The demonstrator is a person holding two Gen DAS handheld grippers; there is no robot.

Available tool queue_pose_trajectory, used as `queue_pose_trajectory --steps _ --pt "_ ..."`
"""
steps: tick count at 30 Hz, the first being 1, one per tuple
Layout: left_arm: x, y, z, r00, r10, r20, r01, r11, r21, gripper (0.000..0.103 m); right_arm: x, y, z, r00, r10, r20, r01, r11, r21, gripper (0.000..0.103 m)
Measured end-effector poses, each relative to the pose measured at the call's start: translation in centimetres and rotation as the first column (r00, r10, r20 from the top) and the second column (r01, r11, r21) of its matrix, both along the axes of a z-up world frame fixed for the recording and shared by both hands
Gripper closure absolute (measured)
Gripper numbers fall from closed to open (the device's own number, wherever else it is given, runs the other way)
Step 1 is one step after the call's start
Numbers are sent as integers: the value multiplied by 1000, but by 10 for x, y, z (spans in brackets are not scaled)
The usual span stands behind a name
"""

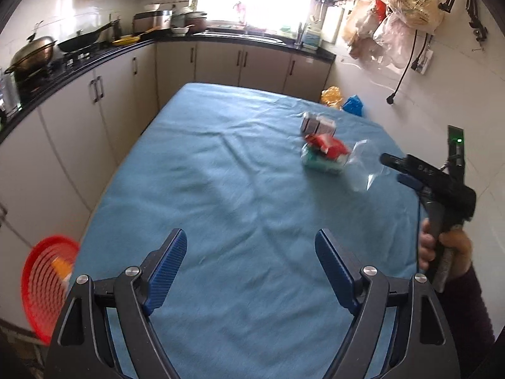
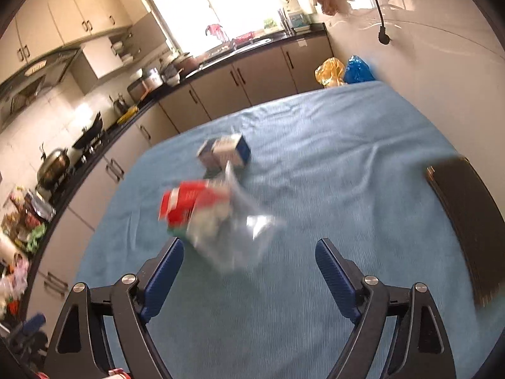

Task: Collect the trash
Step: 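Move both grippers back to the table toward the red wrapper and clear cup, then grasp the red snack wrapper with the left gripper while the right grasps the clear cup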

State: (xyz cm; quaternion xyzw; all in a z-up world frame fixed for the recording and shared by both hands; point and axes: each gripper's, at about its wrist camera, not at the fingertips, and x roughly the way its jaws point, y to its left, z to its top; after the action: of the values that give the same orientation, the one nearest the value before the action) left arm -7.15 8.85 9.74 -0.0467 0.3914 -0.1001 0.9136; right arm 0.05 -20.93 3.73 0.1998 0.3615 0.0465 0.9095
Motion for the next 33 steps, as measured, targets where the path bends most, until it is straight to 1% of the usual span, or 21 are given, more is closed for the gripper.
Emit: queue_pose_trajectory --steps 4,6,7,8,9,10,11,12,14,16,18,20,21,23,25,27,30,32,33 --pt "38 -17 4 1000 -9 10 9 1000 -27 21 32 -1 -3 1000 25 18 -26 999 39 14" --pt "58 -24 5 1000 -17 9 18 999 -49 21 37 0 -7 998 58 25 -60 997 55 16" --pt "69 -27 5 1000 -20 3 20 998 -61 20 38 1 -9 996 83 24 -84 994 63 26" --pt "80 -30 5 1000 -25 -3 25 997 -75 20 40 3 -11 994 104 22 -105 992 70 45" --pt "92 -35 5 999 -35 -13 33 995 -94 20 39 6 -12 991 130 14 -131 988 76 56" --pt "104 -40 4 999 -43 -25 40 993 -110 20 39 8 -14 987 158 8 -159 984 83 78" --pt "116 -47 3 998 -54 -38 49 991 -128 20 38 11 -16 983 182 1 -181 979 91 83" --pt "125 -52 2 997 -66 -44 59 988 -140 20 35 13 -17 981 192 0 -192 976 101 85" --pt "147 -70 -3 993 -101 -68 89 984 -151 20 32 11 -20 978 206 -10 -203 971 125 89" --pt "164 -86 -8 988 -127 -88 114 983 -141 20 30 11 -21 977 211 -21 -207 969 133 90" --pt "179 -106 -11 981 -169 -93 158 981 -114 20 28 7 -21 981 194 -29 -189 974 128 92" --pt "194 -126 -14 972 -212 -97 206 976 -71 20 25 -3 -20 985 172 -31 -166 975 145 93" --pt "202 -137 -16 965 -242 -99 238 970 -52 20 24 -6 -19 986 163 -32 -156 976 150 93" --pt "213 -151 -22 950 -289 -115 286 957 -43 20 21 -16 -19 990 134 -37 -127 979 156 93" --pt "225 -165 -31 928 -340 -151 336 941 -49 20 20 -22 -19 992 121 -43 -112 979 170 93" --pt "230 -176 -40 907 -376 -188 376 926 -36 20 21 -28 -21 993 105 -47 -95 981 172 93" --pt "227 -193 -51 875 -431 -221 445 895 17 20 20 -34 -20 995 87 -49 -77 981 178 93" --pt "220 -200 -53 867 -448 -218 470 881 61 20 19 -39 -20 997 65 -52 -55 983 177 93" --pt "216 -203 -52 860 -463 -215 486 871 70 20 18 -42 -19 997 55 -52 -45 983 176 93"
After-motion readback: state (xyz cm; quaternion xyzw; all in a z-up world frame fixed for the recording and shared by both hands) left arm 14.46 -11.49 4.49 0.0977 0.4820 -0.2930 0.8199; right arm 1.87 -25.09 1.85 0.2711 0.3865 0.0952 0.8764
